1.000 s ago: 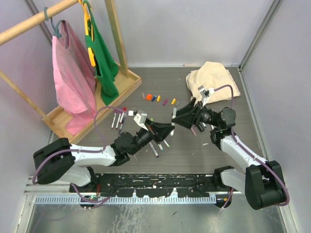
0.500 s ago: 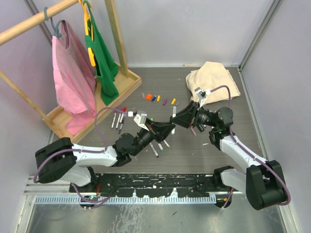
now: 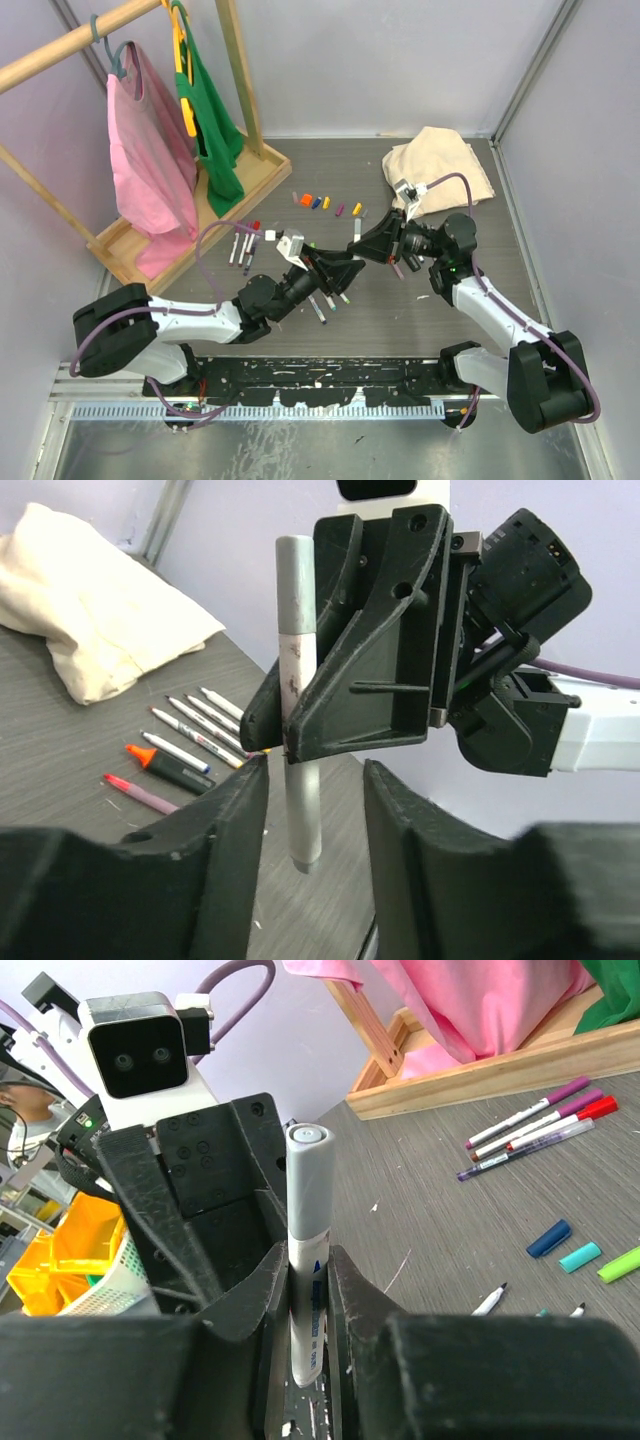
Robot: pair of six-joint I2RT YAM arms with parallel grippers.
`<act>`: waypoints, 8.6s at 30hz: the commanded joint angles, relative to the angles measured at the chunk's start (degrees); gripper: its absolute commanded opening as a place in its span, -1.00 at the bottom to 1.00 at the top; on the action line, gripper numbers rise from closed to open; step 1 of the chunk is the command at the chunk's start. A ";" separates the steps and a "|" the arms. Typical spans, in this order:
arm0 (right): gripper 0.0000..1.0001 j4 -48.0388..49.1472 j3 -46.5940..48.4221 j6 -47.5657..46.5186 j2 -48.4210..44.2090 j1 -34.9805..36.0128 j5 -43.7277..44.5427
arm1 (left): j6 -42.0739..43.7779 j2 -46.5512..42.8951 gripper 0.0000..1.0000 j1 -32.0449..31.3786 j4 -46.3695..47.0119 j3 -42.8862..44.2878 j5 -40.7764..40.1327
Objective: Open the pen caps
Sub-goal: Pick up the pen from the center of the board, then open the pen cap from the pen, then place the pen at the center of the board, then place the pen cap at the center of the board, then pick up the pen from the center of the board.
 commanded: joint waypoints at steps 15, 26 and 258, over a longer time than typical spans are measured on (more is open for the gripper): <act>-0.97 -33.58 13.42 -30.96 1.04 0.26 -11.63 | 0.37 -21.60 0.86 7.87 -26.27 0.16 13.84; -0.96 -44.73 17.23 -40.42 4.27 0.26 -16.45 | -12.67 -18.75 0.57 15.56 -25.06 6.06 24.96; -0.22 -70.25 28.57 -59.52 11.86 2.42 24.31 | 14.87 5.95 -0.07 38.94 -85.09 20.83 2.76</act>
